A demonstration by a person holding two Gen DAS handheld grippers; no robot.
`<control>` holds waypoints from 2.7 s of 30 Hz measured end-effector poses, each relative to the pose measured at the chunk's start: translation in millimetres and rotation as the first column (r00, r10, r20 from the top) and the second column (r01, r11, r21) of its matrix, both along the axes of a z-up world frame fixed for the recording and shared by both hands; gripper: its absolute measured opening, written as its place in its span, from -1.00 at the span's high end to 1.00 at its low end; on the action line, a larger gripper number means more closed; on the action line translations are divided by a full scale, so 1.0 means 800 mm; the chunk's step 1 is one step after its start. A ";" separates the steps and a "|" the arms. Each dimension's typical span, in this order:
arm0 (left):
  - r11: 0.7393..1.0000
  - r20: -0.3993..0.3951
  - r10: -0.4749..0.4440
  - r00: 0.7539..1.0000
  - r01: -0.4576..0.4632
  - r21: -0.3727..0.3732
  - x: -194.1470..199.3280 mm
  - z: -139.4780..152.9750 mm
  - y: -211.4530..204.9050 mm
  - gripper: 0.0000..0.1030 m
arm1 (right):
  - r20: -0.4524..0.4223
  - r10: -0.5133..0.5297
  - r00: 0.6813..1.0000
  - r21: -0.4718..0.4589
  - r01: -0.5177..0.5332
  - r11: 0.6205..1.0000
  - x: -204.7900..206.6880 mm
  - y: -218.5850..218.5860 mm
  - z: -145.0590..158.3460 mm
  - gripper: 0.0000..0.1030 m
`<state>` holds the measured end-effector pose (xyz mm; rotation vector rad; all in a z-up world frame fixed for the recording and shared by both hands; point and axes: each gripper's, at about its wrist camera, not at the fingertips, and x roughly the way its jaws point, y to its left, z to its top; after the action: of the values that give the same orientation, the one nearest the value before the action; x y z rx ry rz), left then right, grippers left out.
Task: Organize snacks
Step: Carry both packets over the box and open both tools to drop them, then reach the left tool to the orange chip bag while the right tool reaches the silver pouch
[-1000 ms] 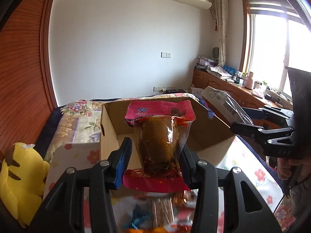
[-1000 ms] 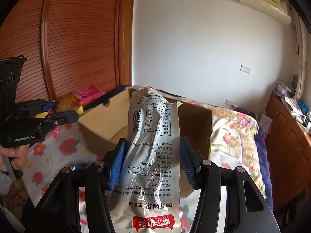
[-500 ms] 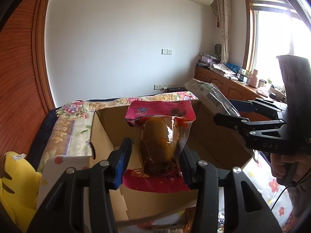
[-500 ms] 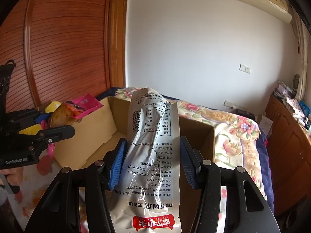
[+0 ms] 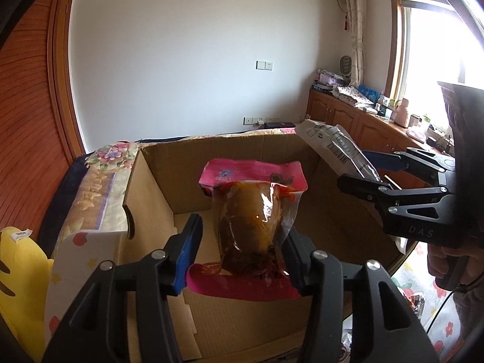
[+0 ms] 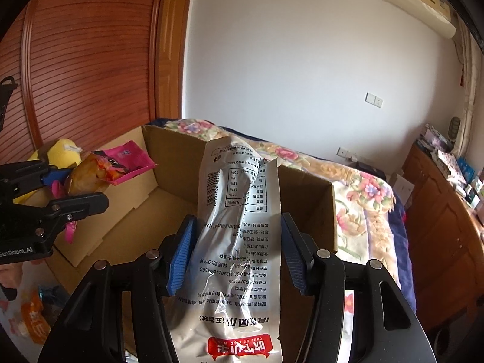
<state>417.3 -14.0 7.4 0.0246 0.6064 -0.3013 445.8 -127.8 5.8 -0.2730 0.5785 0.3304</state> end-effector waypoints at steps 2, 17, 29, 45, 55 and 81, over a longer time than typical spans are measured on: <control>1.000 0.001 0.005 1.000 -0.005 0.018 -0.001 -0.002 -0.003 -0.05 | 0.000 -0.009 1.000 -0.001 0.009 1.000 0.002 -0.001 -0.001 -0.18; 0.999 0.050 -0.003 0.999 0.001 0.034 -0.054 0.012 0.010 -0.17 | -0.006 -0.018 1.000 0.048 0.018 0.999 -0.026 -0.012 0.014 -0.29; 0.999 0.041 -0.023 0.999 0.021 0.037 -0.145 0.005 0.027 -0.17 | -0.015 0.022 1.000 0.120 -0.020 0.993 -0.141 -0.031 0.039 -0.29; 0.998 -0.043 -0.020 0.999 0.023 0.054 -0.210 -0.049 0.033 -0.18 | -0.113 -0.038 0.993 0.108 0.050 0.993 -0.215 -0.070 -0.021 -0.29; 0.998 -0.084 -0.027 0.996 0.032 0.055 -0.222 -0.075 0.032 -0.18 | -0.217 -0.069 0.974 0.076 0.087 0.993 -0.210 -0.095 -0.077 -0.29; 0.983 -0.137 -0.111 0.984 0.129 0.132 -0.250 -0.093 0.027 -0.20 | -0.320 -0.053 0.946 0.005 0.058 0.998 -0.181 -0.096 -0.141 -0.41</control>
<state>217.1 7.9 -67.4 0.1791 0.7554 -0.3790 300.7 -204.9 -107.2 -0.1896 0.9027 0.3265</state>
